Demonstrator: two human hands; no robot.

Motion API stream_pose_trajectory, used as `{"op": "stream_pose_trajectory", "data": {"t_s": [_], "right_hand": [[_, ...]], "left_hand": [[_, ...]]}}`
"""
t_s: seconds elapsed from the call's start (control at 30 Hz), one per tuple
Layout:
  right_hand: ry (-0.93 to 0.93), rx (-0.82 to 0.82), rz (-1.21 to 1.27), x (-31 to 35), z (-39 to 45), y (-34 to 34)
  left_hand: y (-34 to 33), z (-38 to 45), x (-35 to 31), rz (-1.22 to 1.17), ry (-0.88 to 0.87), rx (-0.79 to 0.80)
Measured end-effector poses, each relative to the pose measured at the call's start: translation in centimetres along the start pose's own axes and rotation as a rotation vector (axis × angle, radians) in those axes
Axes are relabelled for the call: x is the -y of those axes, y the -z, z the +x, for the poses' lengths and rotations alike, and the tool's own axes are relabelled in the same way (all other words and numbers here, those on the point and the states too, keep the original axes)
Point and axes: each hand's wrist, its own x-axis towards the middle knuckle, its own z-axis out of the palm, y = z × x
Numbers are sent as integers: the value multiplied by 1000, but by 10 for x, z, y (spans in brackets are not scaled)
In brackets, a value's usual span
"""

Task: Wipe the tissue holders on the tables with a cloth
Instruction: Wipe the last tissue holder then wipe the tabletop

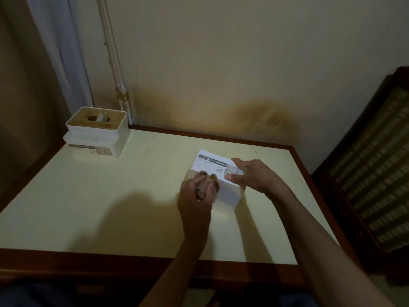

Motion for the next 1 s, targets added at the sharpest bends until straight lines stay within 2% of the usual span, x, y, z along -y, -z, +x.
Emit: {"op": "stream_pose_trajectory", "data": {"t_s": [0.1, 0.17, 0.27, 0.37, 0.43, 0.57, 0.77, 0.9, 1.0], "right_hand": [[-2, 4, 62, 1, -1, 1], [-22, -2, 93, 0, -1, 0], [-61, -17, 105, 2, -3, -2], [-44, -16, 85, 8, -7, 1], [-27, -8, 83, 12, -12, 3], [-10, -4, 12, 16, -18, 3], [-11, -10, 31, 20, -19, 0], [-29, -24, 57, 19, -19, 1], [-19, -6, 37, 18, -19, -2]], "left_hand": [[-15, -25, -6, 4, -93, 177], [-26, -42, -4, 88, -196, 282], [-28, -45, 8, 185, -257, 332], [-17, -25, 28, 212, -213, 381], [-5, -8, 46, 280, -134, 383], [15, 15, 69, 375, 27, 261], [17, 29, 73, 386, 77, 189], [9, 13, 69, 391, 61, 231], [-6, -18, 71, 401, -69, 326]]}}
